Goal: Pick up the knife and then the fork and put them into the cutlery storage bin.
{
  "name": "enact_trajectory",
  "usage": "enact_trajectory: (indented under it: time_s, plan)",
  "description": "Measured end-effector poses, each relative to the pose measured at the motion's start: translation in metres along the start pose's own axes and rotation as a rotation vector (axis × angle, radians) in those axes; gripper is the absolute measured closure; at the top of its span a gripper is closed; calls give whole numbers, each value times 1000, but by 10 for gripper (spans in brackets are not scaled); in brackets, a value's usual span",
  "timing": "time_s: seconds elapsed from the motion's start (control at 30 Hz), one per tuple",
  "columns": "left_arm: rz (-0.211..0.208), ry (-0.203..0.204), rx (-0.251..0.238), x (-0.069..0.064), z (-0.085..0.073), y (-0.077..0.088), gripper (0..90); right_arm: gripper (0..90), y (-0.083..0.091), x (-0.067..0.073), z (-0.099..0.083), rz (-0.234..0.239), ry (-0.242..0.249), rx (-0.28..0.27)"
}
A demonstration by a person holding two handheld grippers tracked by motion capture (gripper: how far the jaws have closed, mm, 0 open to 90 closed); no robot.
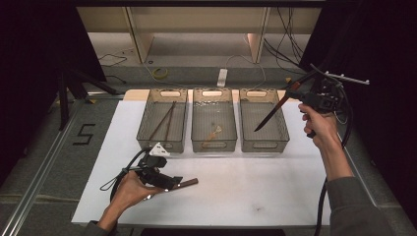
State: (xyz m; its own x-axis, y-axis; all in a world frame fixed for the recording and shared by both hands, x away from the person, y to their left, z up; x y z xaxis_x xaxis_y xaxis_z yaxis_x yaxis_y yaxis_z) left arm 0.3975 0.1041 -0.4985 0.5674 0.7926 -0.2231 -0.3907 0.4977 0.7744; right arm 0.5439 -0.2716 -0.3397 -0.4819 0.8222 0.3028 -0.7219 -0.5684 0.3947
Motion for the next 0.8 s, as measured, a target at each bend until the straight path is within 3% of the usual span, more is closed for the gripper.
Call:
enact_trajectory:
  time_s: [0.33,0.6,0.77,0.8]
  plan:
    - [7,-6,2,2,-3,0,169,813,-47,-9,-21,-19,-17,111]
    - [10,-11,8,1,-4,-1,169,812,-68,-13,-37,-24,-42,183]
    - [8,-23,20,-2,-5,-3,169,810,-80,-14,-44,-44,-46,221]
    - [8,-24,22,-2,-6,-3,169,810,-85,-15,-48,-66,-43,237]
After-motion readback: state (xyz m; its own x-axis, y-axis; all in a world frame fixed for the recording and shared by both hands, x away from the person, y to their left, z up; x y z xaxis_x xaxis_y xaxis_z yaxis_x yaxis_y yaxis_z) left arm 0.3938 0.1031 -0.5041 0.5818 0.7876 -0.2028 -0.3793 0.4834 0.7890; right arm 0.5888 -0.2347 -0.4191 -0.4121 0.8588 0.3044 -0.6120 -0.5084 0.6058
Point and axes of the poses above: each handheld gripper's, and its own axes: y roughly backward along the jaws, z roughly out of its top, x roughly to its left, the point moved 9 cm from there along -y, roughly forward along the jaws, and after that the axes turned 12 degrees about y, right-handed, at the moved point
